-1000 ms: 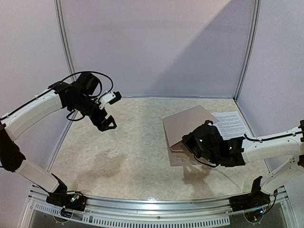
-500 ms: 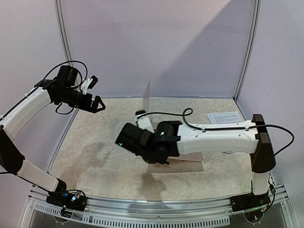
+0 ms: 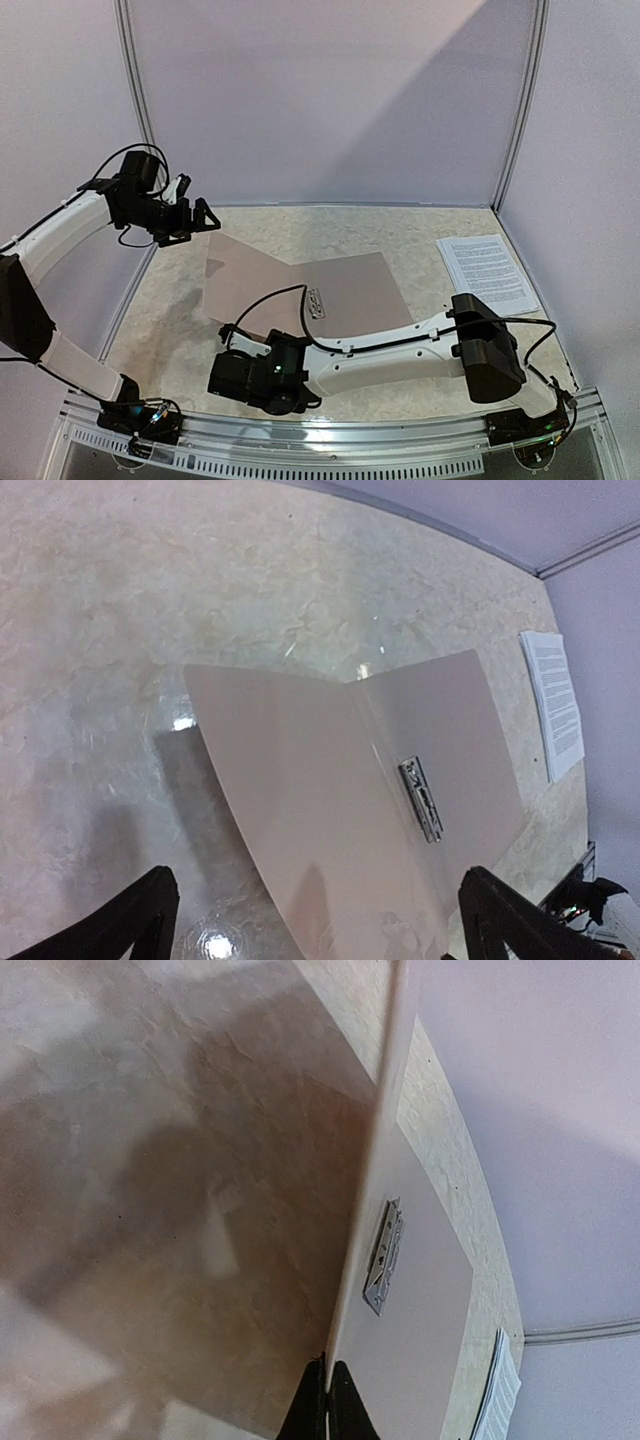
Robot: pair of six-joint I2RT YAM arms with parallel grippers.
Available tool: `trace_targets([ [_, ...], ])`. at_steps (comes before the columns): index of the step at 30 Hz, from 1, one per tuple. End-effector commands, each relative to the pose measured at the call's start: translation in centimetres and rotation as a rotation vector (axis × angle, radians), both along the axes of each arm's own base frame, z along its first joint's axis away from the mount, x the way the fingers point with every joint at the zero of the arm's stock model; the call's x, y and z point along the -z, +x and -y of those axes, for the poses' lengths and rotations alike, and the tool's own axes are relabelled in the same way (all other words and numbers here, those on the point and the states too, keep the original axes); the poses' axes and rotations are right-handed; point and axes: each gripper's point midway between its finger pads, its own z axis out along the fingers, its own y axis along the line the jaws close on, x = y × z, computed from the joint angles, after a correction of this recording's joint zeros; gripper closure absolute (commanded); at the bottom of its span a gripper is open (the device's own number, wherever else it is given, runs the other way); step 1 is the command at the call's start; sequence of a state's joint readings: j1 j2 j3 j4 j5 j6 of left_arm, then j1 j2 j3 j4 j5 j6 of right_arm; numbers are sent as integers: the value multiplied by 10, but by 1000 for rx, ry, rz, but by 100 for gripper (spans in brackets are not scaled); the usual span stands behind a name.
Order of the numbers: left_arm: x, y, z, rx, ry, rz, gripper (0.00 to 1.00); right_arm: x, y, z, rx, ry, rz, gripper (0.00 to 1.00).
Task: Put the files into the folder
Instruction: Open the folder at the center of the board, then rotate the folder at the center of the board.
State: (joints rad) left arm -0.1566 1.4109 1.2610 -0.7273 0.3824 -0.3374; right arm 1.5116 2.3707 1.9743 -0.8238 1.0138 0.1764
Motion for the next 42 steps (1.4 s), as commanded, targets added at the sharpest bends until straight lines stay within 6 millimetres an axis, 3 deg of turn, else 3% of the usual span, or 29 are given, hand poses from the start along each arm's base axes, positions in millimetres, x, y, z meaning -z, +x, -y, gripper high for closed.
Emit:
trace_targets([
  [1, 24, -2, -15, -24, 75, -43, 0, -1, 1, -23, -52, 33, -7, 98],
  [5, 45, -3, -24, -38, 136, -75, 0, 17, -13, -46, -124, 78, -134, 66],
  [8, 58, -2, -30, -38, 162, -104, 0, 19, -24, -58, -153, 142, -221, 48],
  [12, 73, 3, -43, -61, 205, -138, 1, -3, -33, -66, -171, 274, -354, 34],
  [13, 76, 4, -45, -64, 210, -150, 1, -17, -36, -68, -187, 322, -393, 31],
  [17, 88, 6, -53, -82, 219, -191, 3, -51, -47, -70, -252, 466, -549, 28],
  [19, 92, 6, -57, -84, 230, -199, 4, -75, -40, -60, -239, 573, -619, 28],
  [22, 95, 5, -63, -91, 261, -199, 4, -82, -13, -30, -154, 698, -691, 29],
  [23, 96, 5, -66, -94, 271, -198, 4, -92, 9, -9, -84, 759, -682, 29],
  [26, 99, 3, -73, -100, 299, -198, 4, -81, 63, 69, 231, 848, -660, 29],
  [28, 104, 1, -77, -104, 305, -208, 4, -49, 89, 137, 521, 827, -664, 30],
  [31, 115, -3, -85, -104, 325, -237, 6, -9, 103, 203, 787, 818, -686, 30],
  [33, 127, -7, -92, -107, 349, -268, 9, 7, 109, 227, 854, 802, -684, 30],
  [36, 142, -13, -101, -106, 371, -318, 13, 31, 119, 246, 911, 782, -739, 29],
  [42, 172, -26, -104, -84, 373, -403, 18, 78, 133, 258, 957, 688, -821, 30],
])
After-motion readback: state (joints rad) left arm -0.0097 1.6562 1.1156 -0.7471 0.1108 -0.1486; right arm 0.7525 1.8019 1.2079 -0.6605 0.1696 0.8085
